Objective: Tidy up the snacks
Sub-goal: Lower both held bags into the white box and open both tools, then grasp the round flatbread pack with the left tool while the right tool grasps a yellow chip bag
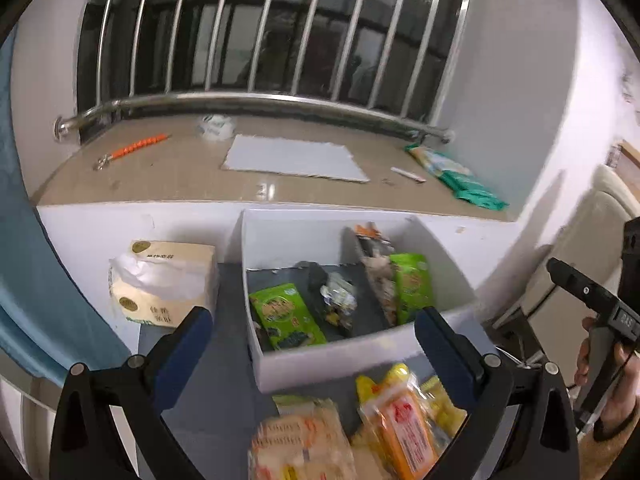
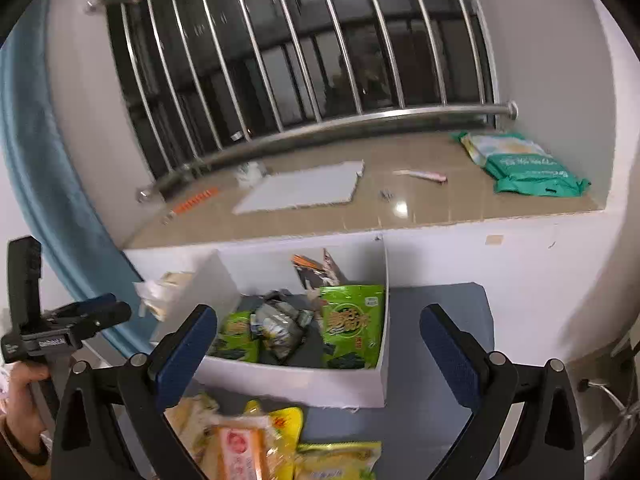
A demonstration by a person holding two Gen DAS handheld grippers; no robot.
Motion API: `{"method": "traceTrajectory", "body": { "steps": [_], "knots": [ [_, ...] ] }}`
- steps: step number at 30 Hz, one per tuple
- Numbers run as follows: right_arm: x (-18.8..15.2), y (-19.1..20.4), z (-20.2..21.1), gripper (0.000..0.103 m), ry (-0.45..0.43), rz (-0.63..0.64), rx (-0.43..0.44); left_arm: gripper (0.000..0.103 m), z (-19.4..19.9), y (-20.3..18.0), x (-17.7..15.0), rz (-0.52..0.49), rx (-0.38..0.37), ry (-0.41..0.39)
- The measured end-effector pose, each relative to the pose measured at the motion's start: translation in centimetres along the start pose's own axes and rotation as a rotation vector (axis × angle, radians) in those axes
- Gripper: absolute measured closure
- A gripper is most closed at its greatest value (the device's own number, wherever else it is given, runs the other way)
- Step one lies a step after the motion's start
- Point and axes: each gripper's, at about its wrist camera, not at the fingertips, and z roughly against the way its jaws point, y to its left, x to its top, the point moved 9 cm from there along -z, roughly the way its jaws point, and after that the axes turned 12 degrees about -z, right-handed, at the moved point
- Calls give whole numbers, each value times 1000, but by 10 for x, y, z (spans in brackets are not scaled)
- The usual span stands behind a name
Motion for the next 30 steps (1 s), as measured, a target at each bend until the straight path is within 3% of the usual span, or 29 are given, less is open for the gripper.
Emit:
{"method": "traceTrajectory", "body": {
  "steps": [4, 8, 11, 16, 19, 25, 30],
  "knots": [
    [-26, 16, 49, 0, -48, 39, 56, 0, 36, -18, -33, -36, -10, -23],
    [-76, 36, 88, 0, -65, 96, 116, 0, 62, -28, -82, 27, -48, -45],
    [-113, 42, 103, 0, -55, 104, 148, 0, 70, -33, -127, 78, -63, -12],
    [-169, 35, 117, 0, -25, 63, 150, 0, 73, -41, -168, 92, -51, 29],
    [-193, 28, 121, 0, 24, 48, 155, 0, 66, -45, -178, 89, -52, 58],
    [-194, 18, 131, 0, 4, 31, 138, 0, 32, -40, -166, 65, -44, 114],
    [-194, 15, 133, 0, -8, 20, 142, 0, -17, -19, -149, 33, 38, 200]
  ]
}}
